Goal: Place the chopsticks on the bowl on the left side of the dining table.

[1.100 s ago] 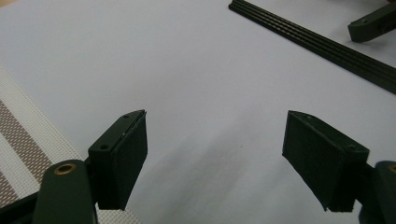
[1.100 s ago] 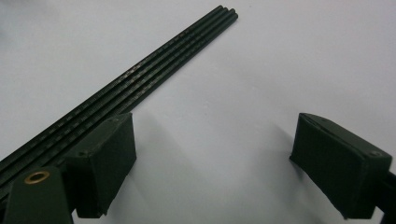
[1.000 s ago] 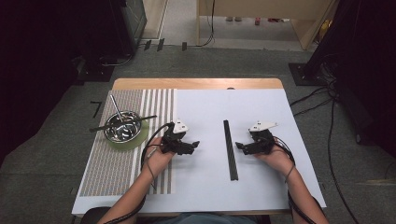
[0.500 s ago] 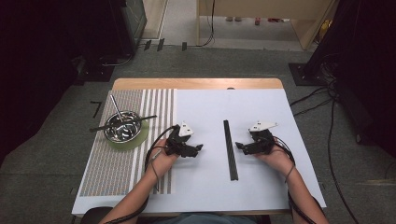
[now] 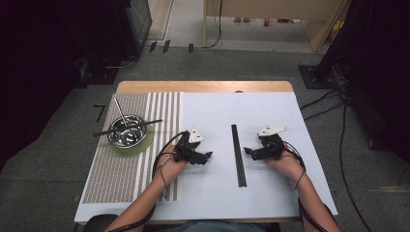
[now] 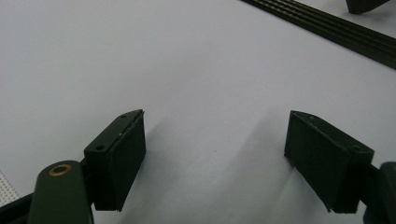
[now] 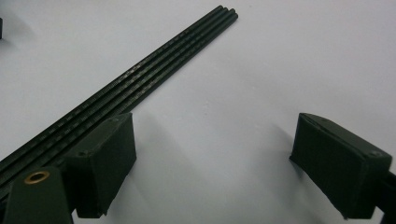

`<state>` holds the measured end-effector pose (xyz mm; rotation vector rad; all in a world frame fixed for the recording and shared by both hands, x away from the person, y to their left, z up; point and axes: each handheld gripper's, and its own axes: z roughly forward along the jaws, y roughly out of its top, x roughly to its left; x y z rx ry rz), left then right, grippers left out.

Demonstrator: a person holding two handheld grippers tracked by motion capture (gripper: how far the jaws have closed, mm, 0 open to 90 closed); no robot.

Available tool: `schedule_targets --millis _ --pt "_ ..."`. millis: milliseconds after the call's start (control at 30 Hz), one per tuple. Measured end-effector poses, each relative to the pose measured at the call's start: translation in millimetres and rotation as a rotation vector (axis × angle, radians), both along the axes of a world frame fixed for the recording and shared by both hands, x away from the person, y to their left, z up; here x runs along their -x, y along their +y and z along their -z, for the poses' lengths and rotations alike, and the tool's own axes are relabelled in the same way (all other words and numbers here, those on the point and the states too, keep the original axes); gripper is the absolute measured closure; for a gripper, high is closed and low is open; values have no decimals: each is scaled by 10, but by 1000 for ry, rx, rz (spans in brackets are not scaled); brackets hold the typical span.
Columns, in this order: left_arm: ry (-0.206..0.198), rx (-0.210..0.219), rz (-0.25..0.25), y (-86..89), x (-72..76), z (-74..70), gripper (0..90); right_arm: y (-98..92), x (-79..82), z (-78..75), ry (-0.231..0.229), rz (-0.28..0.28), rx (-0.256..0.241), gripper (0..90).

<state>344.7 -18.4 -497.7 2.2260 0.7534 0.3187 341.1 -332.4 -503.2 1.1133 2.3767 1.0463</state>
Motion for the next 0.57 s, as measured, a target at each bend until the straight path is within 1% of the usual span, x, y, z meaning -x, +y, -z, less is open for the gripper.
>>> schedule_targets --millis 567 --pt "5 0 4 0 -5 2 200 2 2 0 2 2 -1 133"
